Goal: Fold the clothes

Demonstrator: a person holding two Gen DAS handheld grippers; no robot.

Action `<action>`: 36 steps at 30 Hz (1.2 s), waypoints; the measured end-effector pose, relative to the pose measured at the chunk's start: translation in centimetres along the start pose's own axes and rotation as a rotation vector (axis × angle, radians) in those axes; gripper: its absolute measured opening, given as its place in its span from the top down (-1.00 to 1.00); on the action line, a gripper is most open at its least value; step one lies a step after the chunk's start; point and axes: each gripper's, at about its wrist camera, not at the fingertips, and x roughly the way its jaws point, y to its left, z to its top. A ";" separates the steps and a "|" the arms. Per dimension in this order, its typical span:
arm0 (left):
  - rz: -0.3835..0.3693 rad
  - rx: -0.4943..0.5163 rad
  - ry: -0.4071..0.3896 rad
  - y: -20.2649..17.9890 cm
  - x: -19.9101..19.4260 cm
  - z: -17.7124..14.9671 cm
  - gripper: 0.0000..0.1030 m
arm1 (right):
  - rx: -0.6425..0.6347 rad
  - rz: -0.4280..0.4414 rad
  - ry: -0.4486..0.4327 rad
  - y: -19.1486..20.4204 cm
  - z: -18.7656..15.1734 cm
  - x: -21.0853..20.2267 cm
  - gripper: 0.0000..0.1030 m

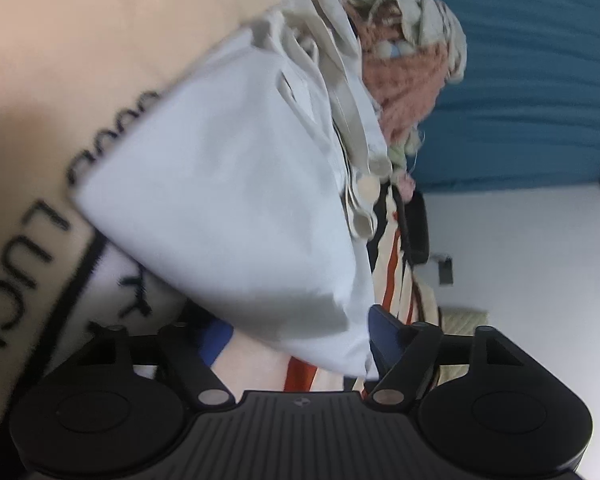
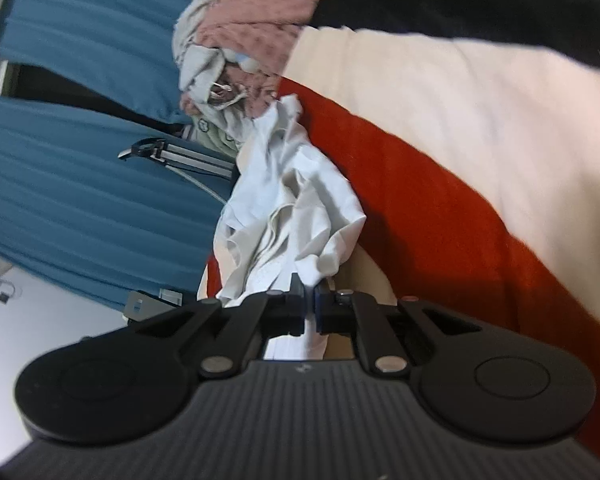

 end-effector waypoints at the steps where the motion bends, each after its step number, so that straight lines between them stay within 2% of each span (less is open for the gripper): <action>1: -0.001 -0.012 -0.025 0.3 -0.3 0.2 -0.25 | 0.002 0.001 -0.005 0.0 0.2 -0.1 0.86; 2: -0.001 -0.022 -0.055 0.6 -0.6 0.3 -0.19 | 0.002 -0.003 -0.007 -0.1 0.2 -0.2 0.86; 4: 0.001 -0.035 -0.130 1.3 -1.2 0.5 0.11 | -0.001 -0.016 -0.010 -0.3 0.3 -0.4 0.86; 6: 0.000 -0.037 -0.182 1.8 -1.9 1.0 0.24 | -0.006 -0.027 -0.012 -0.4 0.3 -0.5 0.86; 8: -0.001 -0.026 -0.209 1.8 -2.0 1.3 0.61 | -0.030 -0.042 -0.019 -0.3 0.3 -0.3 0.86; 9: -0.002 -0.019 -0.218 1.7 -1.9 1.3 0.90 | -0.039 -0.051 -0.021 -0.2 0.4 -0.2 0.86; 12: -0.015 0.057 -0.247 0.3 -2.5 1.2 0.92 | -0.054 -0.046 -0.024 0.4 0.4 -0.5 0.86; 18: -0.120 0.241 -0.305 -4.0 -8.0 -1.0 0.93 | -0.195 -0.016 -0.068 3.6 -0.6 -4.5 0.86; 20: -0.125 0.266 -0.307 -4.9 -10.0 -2.6 0.93 | -0.234 0.002 -0.092 4.4 -1.6 -7.2 0.86; 25: -0.130 0.278 -0.315 -3.6 -16.1 -8.2 0.93 | -0.385 0.004 -0.129 5.5 -6.2 -14.2 0.86; 30: -0.133 0.359 -0.309 -3.8 -22.4 -12.6 0.93 | -0.431 0.004 -0.172 5.3 -9.4 -20.0 0.86; 33: -0.119 0.353 -0.272 -5.5 -23.2 -12.1 0.93 | -0.444 -0.002 -0.217 5.9 -9.6 -21.0 0.86; 36: -0.090 0.347 -0.250 -8.1 -22.1 -9.8 0.93 | -0.432 0.003 -0.243 7.4 -7.6 -19.2 0.86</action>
